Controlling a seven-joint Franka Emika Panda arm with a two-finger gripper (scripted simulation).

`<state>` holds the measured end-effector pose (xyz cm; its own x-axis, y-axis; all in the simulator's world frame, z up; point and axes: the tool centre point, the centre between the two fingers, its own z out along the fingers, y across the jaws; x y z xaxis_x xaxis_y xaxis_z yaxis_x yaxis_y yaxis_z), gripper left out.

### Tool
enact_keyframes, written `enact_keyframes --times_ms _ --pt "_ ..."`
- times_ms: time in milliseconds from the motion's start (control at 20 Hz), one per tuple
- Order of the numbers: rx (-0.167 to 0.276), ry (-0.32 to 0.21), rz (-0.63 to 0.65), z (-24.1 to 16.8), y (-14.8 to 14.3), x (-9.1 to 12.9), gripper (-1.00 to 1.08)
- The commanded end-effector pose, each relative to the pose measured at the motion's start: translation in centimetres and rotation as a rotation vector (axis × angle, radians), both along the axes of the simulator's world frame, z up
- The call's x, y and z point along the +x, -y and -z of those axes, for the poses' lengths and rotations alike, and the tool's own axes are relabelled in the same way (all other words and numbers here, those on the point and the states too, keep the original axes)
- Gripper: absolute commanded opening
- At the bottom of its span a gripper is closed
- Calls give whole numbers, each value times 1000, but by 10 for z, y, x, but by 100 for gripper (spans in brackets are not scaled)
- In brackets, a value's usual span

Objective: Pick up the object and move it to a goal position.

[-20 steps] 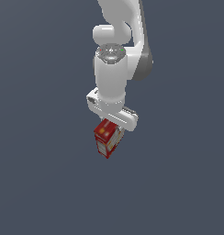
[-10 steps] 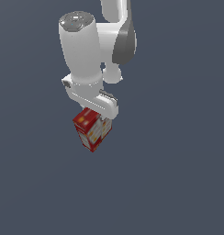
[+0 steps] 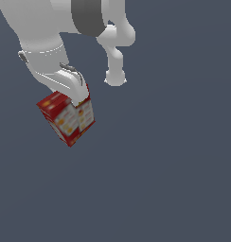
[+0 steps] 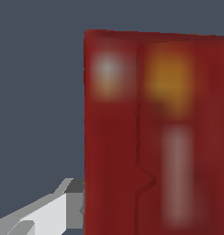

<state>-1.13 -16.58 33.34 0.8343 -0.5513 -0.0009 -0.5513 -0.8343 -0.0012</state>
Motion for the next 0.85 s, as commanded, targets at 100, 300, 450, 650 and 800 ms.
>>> enact_keyframes --times_ms 100,300,450,650,800 --pt "-1 0 -1 -29 35 -4 -100" --pt "-1 0 -1 -45 55 -5 -100" --pt "-2 0 -1 -53 64 -5 -100" --pt "-2 0 -1 -57 70 -5 -100" --pt "-2 0 -1 -58 70 -4 -100"
